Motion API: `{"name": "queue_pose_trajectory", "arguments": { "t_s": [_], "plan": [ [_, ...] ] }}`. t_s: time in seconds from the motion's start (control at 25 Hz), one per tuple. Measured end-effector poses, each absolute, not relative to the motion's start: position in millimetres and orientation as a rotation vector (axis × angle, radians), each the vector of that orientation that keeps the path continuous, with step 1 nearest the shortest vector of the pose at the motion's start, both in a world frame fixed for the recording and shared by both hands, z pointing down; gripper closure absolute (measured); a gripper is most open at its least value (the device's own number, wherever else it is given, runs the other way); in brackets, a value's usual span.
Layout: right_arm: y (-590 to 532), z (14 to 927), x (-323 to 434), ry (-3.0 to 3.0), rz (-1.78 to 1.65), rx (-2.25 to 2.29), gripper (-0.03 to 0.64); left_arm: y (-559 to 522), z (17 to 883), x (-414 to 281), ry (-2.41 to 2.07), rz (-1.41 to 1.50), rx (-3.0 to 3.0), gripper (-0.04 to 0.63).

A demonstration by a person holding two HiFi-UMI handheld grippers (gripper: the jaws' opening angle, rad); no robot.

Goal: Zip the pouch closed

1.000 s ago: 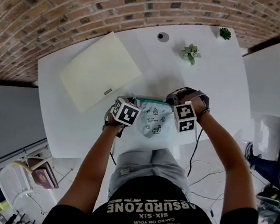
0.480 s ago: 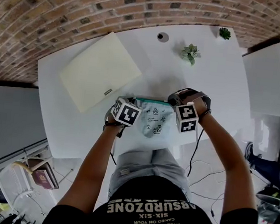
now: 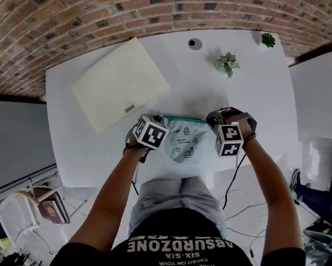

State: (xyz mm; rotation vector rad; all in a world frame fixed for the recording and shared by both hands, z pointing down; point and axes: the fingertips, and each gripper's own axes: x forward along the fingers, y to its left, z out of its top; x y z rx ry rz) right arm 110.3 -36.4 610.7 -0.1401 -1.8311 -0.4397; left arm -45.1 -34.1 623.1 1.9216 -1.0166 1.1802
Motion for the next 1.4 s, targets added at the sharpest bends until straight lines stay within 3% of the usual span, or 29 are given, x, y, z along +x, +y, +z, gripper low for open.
{"name": "queue_pose_trajectory", "arguments": {
  "t_s": [0.96,1.4],
  "plan": [
    [-39.0,616.2,110.3,-1.992,-0.187,0.274,0.62,-32.4,622.1,-46.4,-1.066,1.164,1.919,0.568],
    [-40.8,615.9,113.8,-1.976,-0.131,0.381,0.617,-33.1,615.9,-51.8,-1.141,1.01,1.933,0.566]
  ]
}}
